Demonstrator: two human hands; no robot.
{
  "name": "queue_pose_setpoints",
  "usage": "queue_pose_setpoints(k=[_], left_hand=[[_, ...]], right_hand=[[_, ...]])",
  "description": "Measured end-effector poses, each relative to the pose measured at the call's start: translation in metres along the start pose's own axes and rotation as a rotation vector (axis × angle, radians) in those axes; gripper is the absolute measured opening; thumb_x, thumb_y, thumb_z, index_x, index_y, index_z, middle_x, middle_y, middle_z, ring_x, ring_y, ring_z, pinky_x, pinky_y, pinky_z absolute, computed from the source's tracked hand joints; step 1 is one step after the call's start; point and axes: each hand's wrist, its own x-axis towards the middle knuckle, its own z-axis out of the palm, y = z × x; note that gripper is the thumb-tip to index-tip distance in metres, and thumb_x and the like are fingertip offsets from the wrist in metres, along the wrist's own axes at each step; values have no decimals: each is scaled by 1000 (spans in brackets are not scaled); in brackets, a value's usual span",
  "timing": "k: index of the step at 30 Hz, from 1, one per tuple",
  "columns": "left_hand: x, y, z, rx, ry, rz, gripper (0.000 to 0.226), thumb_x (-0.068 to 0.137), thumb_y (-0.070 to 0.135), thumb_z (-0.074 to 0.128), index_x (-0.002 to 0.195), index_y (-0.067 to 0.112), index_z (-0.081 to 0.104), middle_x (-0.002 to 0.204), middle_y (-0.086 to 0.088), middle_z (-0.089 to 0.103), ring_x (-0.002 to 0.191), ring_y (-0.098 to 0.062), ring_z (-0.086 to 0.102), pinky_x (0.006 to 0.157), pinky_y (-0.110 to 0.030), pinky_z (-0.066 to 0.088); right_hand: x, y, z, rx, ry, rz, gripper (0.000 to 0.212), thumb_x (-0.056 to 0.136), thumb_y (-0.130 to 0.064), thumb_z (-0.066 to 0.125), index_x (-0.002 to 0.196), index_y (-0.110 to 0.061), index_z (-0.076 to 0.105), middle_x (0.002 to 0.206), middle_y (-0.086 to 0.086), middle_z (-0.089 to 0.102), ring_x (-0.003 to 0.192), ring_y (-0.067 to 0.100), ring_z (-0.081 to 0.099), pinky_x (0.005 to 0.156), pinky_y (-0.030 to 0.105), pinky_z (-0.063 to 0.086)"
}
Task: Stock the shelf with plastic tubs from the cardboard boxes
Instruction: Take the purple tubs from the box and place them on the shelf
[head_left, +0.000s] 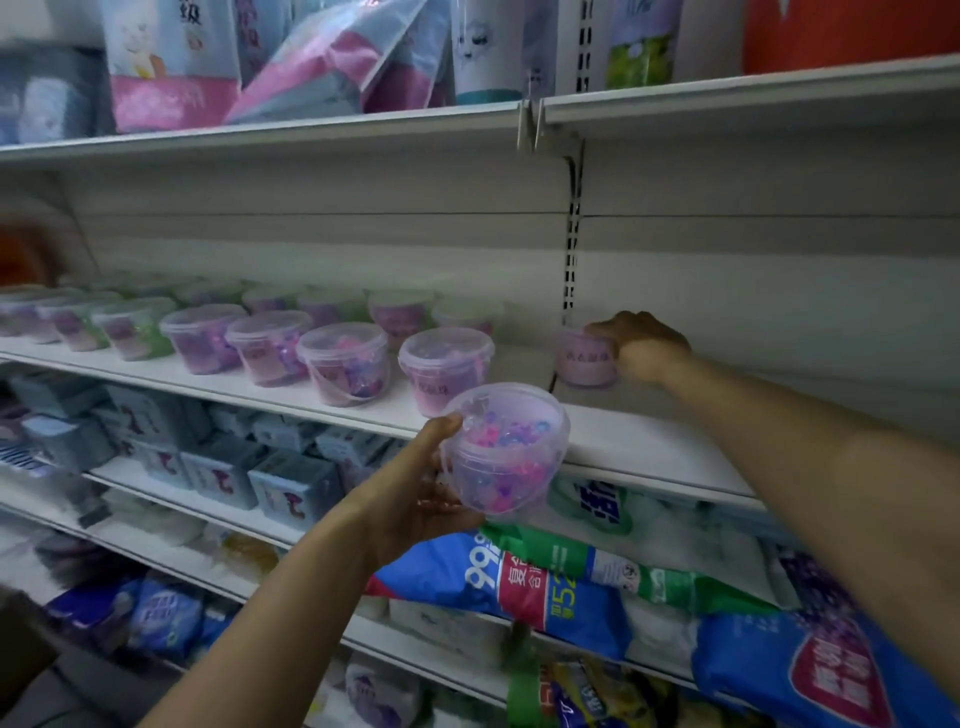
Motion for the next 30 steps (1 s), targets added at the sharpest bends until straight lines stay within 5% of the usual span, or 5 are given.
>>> queue_pose_setpoints(k=[5,11,23,27,30], left_hand=[[-6,6,5,-9,8,-6,72,72,58,67,115,1,59,106,-28,60,95,-39,67,81,-41,59],[-6,29,41,55,-25,43,53,85,50,57,112,4,58,90,-22,66,73,-31,69,69,-36,60],[47,61,163,450,-51,116,22,92,33,56,90,11,58,90,-10,60,75,-24,57,70,-31,50],[75,56,191,654,-132,313,22,95,28,55,105,10,63,89,-6,62,70,-19,58,63,-29,47],[93,52,201,713,-65,579,26,94,26,58,115,13,65,109,-8,67,98,-23,64,89,-32,52]], right_hand=[[-19,16,-11,109,63,39,67,87,-20,57,147,-29,28,151,6,30,134,30,35,107,45,36],[-69,73,-23,223,253,87,33,93,-24,53,125,-23,57,134,6,49,120,26,51,97,34,43],[-167,161,-47,177,257,118,26,96,-23,52,118,-18,64,128,7,55,116,23,53,97,35,44],[-183,171,-47,140,268,103,25,95,-20,52,118,-20,62,124,4,54,113,21,52,96,39,45],[-186,164,-44,28,251,17,38,93,-14,52,130,-24,53,129,0,50,115,15,48,92,34,45]])
